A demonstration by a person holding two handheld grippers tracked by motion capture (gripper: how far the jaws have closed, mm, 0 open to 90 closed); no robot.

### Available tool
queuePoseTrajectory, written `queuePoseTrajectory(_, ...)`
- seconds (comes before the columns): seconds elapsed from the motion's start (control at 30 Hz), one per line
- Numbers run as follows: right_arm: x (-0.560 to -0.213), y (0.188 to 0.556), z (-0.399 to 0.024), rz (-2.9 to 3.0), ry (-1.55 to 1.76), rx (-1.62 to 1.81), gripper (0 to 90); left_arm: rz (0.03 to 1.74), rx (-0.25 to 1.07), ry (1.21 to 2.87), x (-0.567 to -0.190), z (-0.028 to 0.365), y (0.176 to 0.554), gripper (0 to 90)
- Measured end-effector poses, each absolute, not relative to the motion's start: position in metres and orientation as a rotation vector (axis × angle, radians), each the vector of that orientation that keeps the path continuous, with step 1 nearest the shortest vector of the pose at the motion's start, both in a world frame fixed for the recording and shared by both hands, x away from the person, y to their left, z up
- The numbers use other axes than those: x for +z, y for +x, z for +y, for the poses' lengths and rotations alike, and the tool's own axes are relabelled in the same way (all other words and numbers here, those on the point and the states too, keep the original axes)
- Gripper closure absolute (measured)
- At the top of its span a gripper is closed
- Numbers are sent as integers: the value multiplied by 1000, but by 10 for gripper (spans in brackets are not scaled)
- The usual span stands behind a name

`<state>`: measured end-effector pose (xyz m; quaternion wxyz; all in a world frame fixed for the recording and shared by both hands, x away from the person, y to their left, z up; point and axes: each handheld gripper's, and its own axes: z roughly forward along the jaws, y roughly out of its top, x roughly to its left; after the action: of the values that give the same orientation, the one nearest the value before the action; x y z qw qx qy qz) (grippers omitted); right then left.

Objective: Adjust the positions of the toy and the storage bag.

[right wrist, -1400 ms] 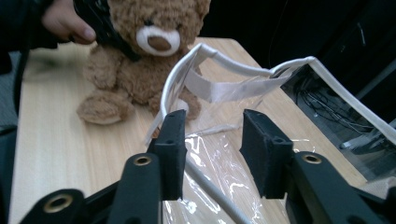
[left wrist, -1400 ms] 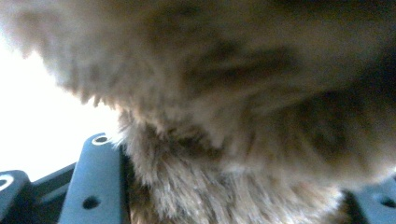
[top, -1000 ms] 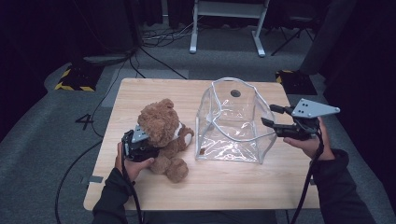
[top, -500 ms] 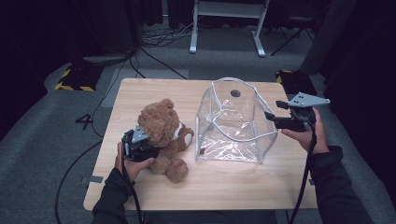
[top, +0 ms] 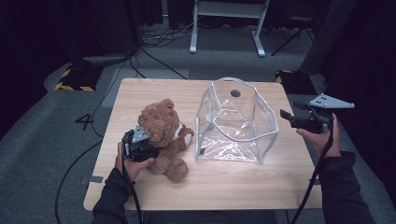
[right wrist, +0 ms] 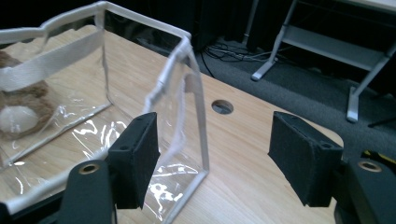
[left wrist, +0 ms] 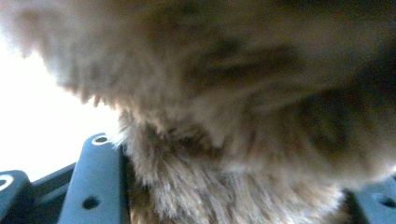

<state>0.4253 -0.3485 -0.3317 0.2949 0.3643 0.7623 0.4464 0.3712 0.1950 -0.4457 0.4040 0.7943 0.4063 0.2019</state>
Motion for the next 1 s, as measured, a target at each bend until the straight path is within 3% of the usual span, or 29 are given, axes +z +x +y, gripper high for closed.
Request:
queuePoseTrajectory(0.2,-356,428,-362,2061,1015,1129,299,1020,510,2009,-446,195,372,427)
queuePoseTrajectory(0.6,-461,421,-383,2245,1149,994,205,1003,510,2007,-447,195,373,434)
queuePoseTrajectory(1.0,-499,399,-392,2292,1156,991,198,1003,517,1999,-447,193,371,435)
